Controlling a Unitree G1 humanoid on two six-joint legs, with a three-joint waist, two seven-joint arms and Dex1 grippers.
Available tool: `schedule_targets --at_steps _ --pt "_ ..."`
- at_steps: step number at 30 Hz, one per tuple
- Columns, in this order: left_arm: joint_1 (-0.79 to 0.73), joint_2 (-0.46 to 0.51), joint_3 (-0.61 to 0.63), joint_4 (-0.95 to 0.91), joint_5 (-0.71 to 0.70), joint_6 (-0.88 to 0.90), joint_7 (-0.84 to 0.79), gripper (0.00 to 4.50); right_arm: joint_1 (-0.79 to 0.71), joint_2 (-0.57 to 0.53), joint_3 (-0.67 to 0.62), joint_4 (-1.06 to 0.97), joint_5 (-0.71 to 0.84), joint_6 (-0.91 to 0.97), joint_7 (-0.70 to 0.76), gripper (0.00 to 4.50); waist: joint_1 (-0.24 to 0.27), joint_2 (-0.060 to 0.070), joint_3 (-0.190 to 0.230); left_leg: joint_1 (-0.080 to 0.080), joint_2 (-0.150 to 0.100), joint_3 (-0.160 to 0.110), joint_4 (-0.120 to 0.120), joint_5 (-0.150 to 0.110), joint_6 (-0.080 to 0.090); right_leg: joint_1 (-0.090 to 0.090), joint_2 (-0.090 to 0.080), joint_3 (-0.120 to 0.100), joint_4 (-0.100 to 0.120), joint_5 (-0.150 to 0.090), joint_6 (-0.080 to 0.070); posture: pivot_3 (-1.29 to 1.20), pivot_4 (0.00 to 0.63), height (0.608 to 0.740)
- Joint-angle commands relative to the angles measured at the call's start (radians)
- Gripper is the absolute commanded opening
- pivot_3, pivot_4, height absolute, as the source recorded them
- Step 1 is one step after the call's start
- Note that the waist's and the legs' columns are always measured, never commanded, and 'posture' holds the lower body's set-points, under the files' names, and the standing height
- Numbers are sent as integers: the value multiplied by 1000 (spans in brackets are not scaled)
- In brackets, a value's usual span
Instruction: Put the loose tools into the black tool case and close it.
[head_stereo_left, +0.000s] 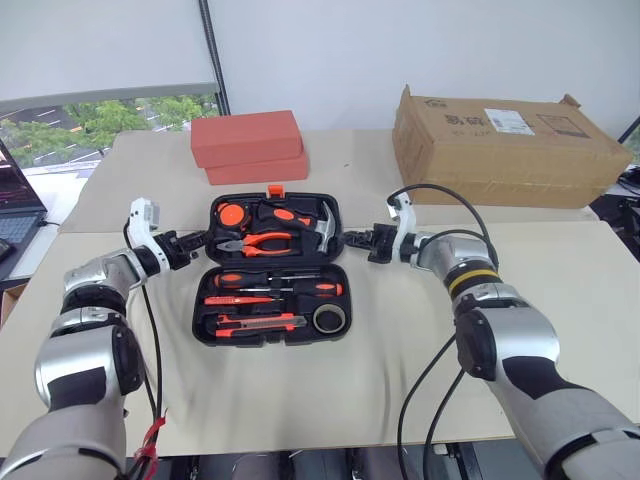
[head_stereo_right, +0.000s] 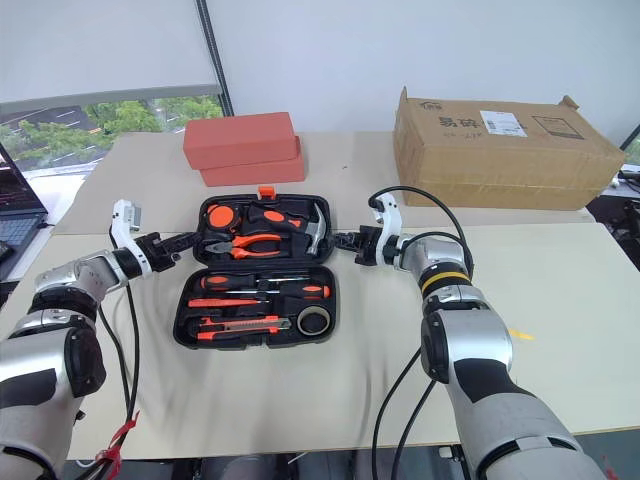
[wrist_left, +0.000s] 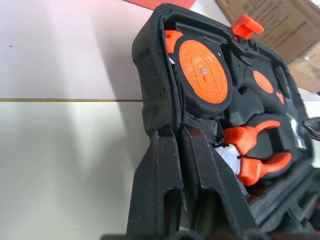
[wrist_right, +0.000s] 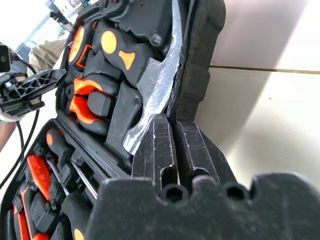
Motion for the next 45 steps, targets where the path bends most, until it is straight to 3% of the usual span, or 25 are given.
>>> schedule_targets --at_steps 1,8,13,22,27,31,35,38,40,45 --pt "13 -6 -8 -99 -21 7 -81 60 -42 -26 -53 -56 34 -92 -21 0 0 0 0 0 0 0 0 0 0 0 0 0 0 0 0 0 150 712" --pt "72 -82 2 -314 -40 -82 -3 60 -30 -36 -45 -100 28 -235 3 0 17 0 0 -1 0 -1 0 0 0 0 0 0 0 0 0 0 150 712" --pt "178 -145 -57 -526 13 -216 68 60 36 -30 -11 -173 7 -381 39 0 23 0 0 -1 0 -1 0 0 0 0 0 0 -1 0 0 0 150 712" --pt "296 -132 -135 -662 138 -631 141 60 156 -71 -13 -265 5 -612 111 0 23 1 1 -1 0 0 0 1 0 0 0 0 -1 0 0 0 150 712" --pt "383 -87 -184 -641 303 -1034 257 60 235 -97 2 -305 -38 -829 88 0 24 1 1 0 0 0 -1 1 0 0 0 0 -2 0 -1 0 150 712" --pt "420 -47 -214 -606 374 -1232 323 60 314 -142 56 -350 -117 -1049 95 0 27 1 1 0 0 0 -1 1 0 0 -2 0 -2 0 -1 0 150 712" --pt "494 43 -300 -601 433 -1419 277 0 407 -206 101 -390 -163 -1158 107 1325 29 1 1 1 0 1 -1 0 0 0 -2 0 -3 0 0 0 150 712" --pt "571 113 -315 -582 459 -1547 308 967 513 -283 130 -470 -142 -1092 194 2329 30 1 1 7 1 1 -1 0 1 5 -2 0 -4 0 0 0 150 712" --pt "612 152 -307 -575 399 -1573 309 1789 580 -341 144 -536 -127 -1049 251 2398 33 2 1 10 1 2 -2 -2 4 7 -7 0 -5 0 0 0 150 712" --pt "634 188 -258 -583 154 -1392 218 1789 789 -467 175 -856 -45 -724 359 2398 46 3 2 11 2 2 0 -7 12 7 -13 0 -3 0 0 0 150 712"
